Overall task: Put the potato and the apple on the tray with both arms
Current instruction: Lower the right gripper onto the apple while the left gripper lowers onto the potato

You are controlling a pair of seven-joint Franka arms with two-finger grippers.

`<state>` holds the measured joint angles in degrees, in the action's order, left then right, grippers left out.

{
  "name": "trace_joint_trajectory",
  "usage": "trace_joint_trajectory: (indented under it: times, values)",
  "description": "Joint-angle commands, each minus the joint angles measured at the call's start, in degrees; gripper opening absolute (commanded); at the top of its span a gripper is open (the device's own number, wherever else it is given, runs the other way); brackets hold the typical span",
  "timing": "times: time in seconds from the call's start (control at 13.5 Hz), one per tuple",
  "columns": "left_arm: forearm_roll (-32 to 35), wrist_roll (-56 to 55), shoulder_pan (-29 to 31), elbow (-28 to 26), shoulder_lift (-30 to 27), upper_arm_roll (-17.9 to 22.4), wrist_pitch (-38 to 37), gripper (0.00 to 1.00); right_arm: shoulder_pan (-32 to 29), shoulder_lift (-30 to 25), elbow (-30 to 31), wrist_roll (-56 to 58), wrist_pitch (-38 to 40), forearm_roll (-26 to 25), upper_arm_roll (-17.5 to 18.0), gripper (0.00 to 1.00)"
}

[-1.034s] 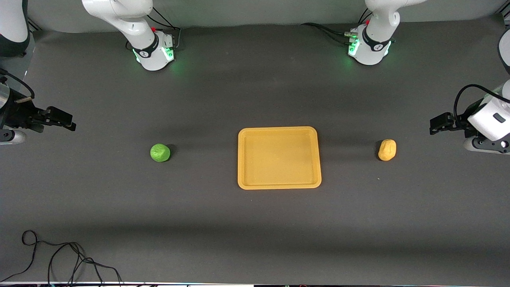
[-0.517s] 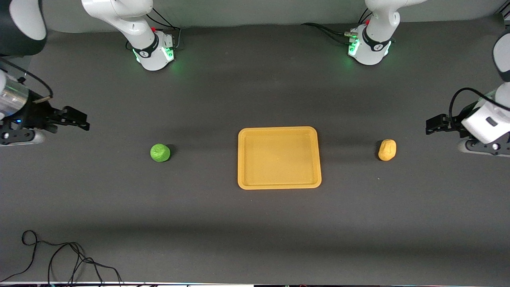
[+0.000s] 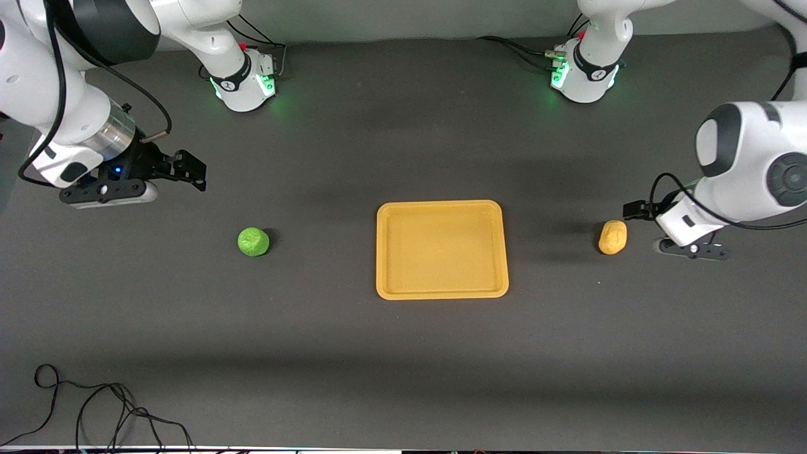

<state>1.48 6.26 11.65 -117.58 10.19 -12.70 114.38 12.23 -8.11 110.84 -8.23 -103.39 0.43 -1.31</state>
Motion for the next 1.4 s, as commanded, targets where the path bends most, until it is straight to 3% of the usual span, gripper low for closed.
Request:
trace_joint_trajectory:
  times: [0.0,0.15,0.3,0.66,0.89,1.03,1.11,1.18,1.26,1.33]
  values:
    - [0.80,-0.55,-0.57,-1.17,5.25,0.22,3.47,1.00,-0.11,-5.25,7.72,0.49,-4.53,-0.61,-1.76,1.00]
    - [1.07,-0.29,-0.05,-1.51,7.55,0.31,5.06,0.99,-0.11,-4.38,8.25,0.49,-6.20,-0.61,-1.85,1.00]
    - [1.07,-0.20,0.13,-1.78,9.14,0.31,5.06,0.82,-0.11,-2.45,8.25,0.49,-7.26,-0.52,-1.85,1.00]
    - [2.64,1.29,0.13,-1.34,14.59,0.48,8.84,0.88,1.56,4.76,11.75,-0.38,-17.77,0.01,-1.85,1.00]
    - [4.41,1.29,0.39,-1.34,14.59,0.48,8.84,0.77,1.65,7.48,18.96,-0.47,-29.82,0.01,-1.85,1.00]
    - [4.50,1.29,0.39,-1.08,14.16,0.48,8.75,0.79,1.57,11.34,19.24,-0.47,-33.53,0.01,-1.85,1.00]
    - [4.50,1.21,0.39,-1.16,14.24,0.48,8.84,0.74,1.56,13.02,19.33,-0.47,-35.11,0.01,-1.85,1.00]
    - [4.50,1.21,0.31,-1.16,14.59,0.48,9.01,0.60,1.56,14.77,19.85,-0.47,-37.12,0.01,-1.85,1.00]
    - [4.50,1.21,0.39,-1.16,14.86,0.48,9.19,0.52,1.48,16.09,20.81,-0.39,-39.49,0.01,-1.85,1.00]
    - [4.58,1.21,0.39,-1.16,14.94,0.57,9.89,0.51,1.48,17.24,22.21,-0.47,-42.48,0.01,-1.85,1.00]
